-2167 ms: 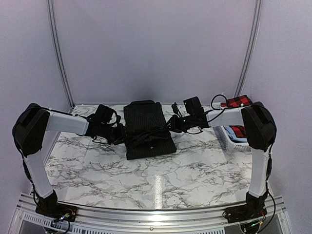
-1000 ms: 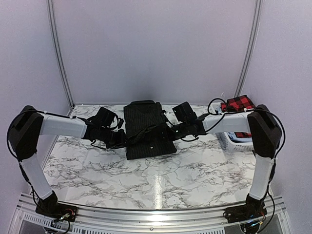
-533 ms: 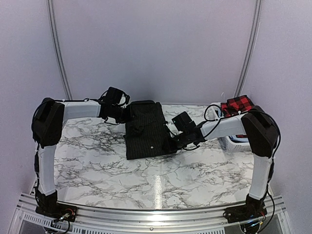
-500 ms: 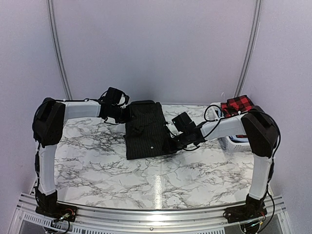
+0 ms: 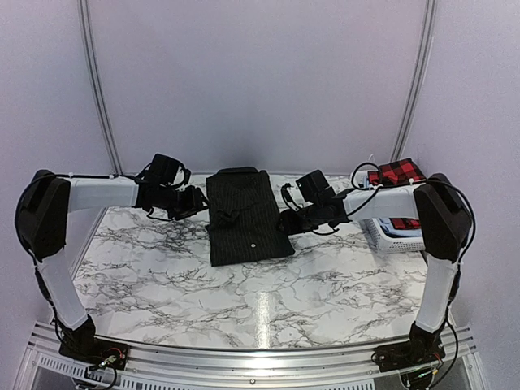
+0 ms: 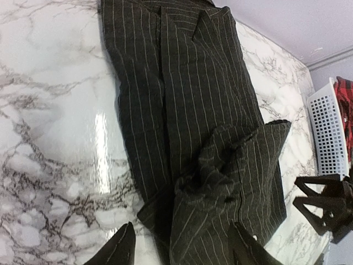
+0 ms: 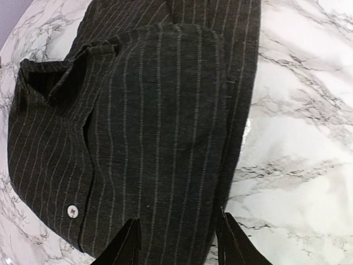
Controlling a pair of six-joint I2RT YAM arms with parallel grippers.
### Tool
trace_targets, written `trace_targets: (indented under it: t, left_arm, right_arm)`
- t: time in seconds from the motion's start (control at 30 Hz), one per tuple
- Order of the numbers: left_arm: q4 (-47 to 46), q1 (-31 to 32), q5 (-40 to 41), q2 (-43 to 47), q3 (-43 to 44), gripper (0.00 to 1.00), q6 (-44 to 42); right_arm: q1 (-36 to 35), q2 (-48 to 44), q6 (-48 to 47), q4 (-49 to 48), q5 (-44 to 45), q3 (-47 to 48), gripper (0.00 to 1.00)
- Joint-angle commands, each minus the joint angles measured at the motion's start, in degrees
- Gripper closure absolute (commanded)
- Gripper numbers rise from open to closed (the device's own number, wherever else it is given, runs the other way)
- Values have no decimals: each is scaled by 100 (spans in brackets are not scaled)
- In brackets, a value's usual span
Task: Fold and stack the long sleeve shirts
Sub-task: Move the 2/3-rectangle-folded shirt to the center of the board.
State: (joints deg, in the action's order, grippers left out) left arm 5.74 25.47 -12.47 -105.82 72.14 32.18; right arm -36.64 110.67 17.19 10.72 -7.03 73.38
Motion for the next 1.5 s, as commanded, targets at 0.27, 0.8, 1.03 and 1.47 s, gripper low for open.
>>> trace_targets:
  t: [0.27,0.8,1.03,1.47]
  left_arm:
    - [-1152,858,-591,1398,-2304,49,230]
    - [-1708,1372,-137,776,-2557,52,-6]
    - [-1708,1477,-99,605,-2516,69,78]
    - [-1209,2172,-434,1399,-3395,100,1045]
  right_arm:
    - [-96,-277,-59,-51,220,-576,61]
    - [-172,-401,93,-313,52,-1142,66]
    - [-308,-445,238,-357,-59,-1300,79]
    - [-626,-1555,635,64,-356,-2349,100]
